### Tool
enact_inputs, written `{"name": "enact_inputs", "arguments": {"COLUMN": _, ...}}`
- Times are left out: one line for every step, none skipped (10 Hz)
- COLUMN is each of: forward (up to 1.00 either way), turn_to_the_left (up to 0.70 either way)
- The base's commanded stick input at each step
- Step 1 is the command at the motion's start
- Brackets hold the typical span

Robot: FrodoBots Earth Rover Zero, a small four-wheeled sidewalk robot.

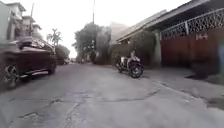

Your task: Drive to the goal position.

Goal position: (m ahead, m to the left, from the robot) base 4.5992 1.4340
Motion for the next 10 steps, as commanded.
{"name": "enact_inputs", "arguments": {"forward": 0.7, "turn_to_the_left": 0.0}}
{"name": "enact_inputs", "arguments": {"forward": 0.7, "turn_to_the_left": 0.0}}
{"name": "enact_inputs", "arguments": {"forward": 0.7, "turn_to_the_left": 0.0}}
{"name": "enact_inputs", "arguments": {"forward": 0.7, "turn_to_the_left": 0.0}}
{"name": "enact_inputs", "arguments": {"forward": 0.7, "turn_to_the_left": 0.0}}
{"name": "enact_inputs", "arguments": {"forward": 0.7, "turn_to_the_left": 0.0}}
{"name": "enact_inputs", "arguments": {"forward": 0.7, "turn_to_the_left": 0.0}}
{"name": "enact_inputs", "arguments": {"forward": 0.7, "turn_to_the_left": 0.0}}
{"name": "enact_inputs", "arguments": {"forward": 0.7, "turn_to_the_left": 0.0}}
{"name": "enact_inputs", "arguments": {"forward": 0.7, "turn_to_the_left": 0.0}}
